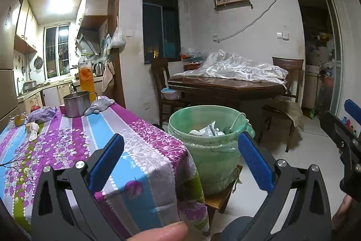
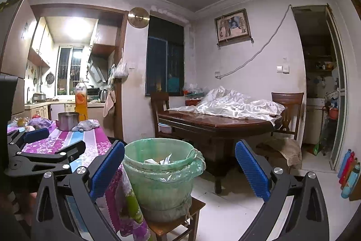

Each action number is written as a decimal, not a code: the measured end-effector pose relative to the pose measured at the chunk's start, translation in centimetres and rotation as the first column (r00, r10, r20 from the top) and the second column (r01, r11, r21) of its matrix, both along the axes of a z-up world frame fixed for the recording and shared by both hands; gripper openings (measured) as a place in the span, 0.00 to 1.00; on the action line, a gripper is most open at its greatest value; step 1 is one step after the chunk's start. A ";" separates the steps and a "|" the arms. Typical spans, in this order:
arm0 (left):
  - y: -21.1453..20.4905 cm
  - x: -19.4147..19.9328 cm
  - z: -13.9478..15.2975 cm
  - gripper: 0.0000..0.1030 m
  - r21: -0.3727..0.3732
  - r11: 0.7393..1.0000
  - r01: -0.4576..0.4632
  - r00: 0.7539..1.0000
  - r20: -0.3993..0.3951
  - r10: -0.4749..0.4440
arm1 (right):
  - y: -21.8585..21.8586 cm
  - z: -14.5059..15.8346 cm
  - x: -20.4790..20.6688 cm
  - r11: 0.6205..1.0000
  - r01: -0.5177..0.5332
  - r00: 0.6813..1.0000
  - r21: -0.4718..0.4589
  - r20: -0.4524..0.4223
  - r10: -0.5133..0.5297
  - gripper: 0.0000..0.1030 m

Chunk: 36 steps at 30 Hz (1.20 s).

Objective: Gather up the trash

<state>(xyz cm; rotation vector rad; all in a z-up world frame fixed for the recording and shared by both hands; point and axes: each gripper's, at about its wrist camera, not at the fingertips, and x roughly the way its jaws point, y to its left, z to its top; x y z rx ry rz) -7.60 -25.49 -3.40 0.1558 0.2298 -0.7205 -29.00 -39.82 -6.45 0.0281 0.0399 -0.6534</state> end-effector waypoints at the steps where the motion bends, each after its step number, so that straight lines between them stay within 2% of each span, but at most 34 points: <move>1: 0.1 -0.1 0.1 0.95 -0.001 1.000 0.001 1.000 0.004 -0.001 | 0.2 -0.1 -0.5 1.000 0.002 1.000 0.001 0.007 -0.002 0.95; 11: 1.0 -0.8 0.5 0.95 -0.018 1.000 0.006 1.000 0.011 -0.006 | -0.1 0.3 -1.0 1.000 0.007 1.000 -0.003 0.014 -0.007 0.95; 21: 0.8 -1.9 0.8 0.95 -0.021 0.999 0.026 0.999 0.026 -0.025 | -1.4 0.2 -1.8 0.997 0.071 0.997 0.013 0.005 -0.072 0.95; 36: 0.8 -1.9 0.7 0.95 -0.029 0.999 0.039 0.999 0.023 -0.039 | -2.3 0.1 -0.5 0.998 0.056 0.998 0.022 -0.014 -0.056 0.95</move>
